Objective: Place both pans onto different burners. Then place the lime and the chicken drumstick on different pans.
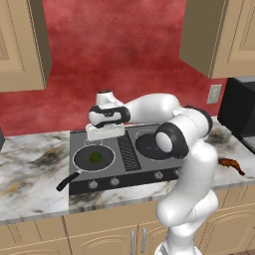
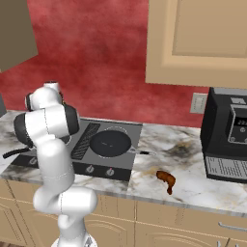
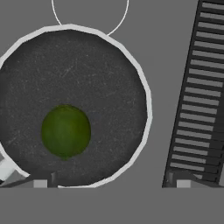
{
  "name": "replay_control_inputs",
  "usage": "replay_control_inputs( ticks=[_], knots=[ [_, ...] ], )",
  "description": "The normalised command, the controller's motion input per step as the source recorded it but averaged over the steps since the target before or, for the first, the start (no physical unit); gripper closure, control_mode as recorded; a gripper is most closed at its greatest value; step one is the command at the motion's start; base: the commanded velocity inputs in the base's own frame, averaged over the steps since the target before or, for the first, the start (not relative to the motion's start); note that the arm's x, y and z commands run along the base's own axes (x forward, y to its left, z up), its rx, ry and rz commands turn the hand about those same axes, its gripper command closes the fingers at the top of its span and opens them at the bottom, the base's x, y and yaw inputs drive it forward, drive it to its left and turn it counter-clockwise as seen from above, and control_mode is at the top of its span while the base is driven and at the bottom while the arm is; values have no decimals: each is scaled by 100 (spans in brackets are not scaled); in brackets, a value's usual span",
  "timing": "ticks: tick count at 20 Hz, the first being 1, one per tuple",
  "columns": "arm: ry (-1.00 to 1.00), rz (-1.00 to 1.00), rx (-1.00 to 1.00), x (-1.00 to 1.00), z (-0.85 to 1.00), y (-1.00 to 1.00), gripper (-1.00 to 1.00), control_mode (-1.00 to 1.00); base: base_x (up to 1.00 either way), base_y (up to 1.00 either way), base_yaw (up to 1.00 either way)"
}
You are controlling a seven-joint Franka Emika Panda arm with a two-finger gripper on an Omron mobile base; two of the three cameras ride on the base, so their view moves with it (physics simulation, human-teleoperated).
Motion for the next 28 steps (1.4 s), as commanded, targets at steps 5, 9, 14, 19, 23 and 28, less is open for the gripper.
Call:
replay_control_inputs(
  ticks=[5, 9, 14, 19, 23, 28],
  knots=[
    [-1, 0, 0, -32, 20, -76, -100, -100, 0, 0, 0],
    [-2, 0, 0, -39, 17, -81, -100, -100, 0, 0, 0],
    [-1, 0, 0, -47, 19, -87, -100, -100, 0, 0, 0],
    [-2, 0, 0, -51, 24, -90, -100, -100, 0, 0, 0],
    [0, 0, 0, -50, 26, -89, -100, -100, 0, 0, 0],
    [0, 0, 0, -53, 13, -92, -100, -100, 0, 0, 0]
  ],
)
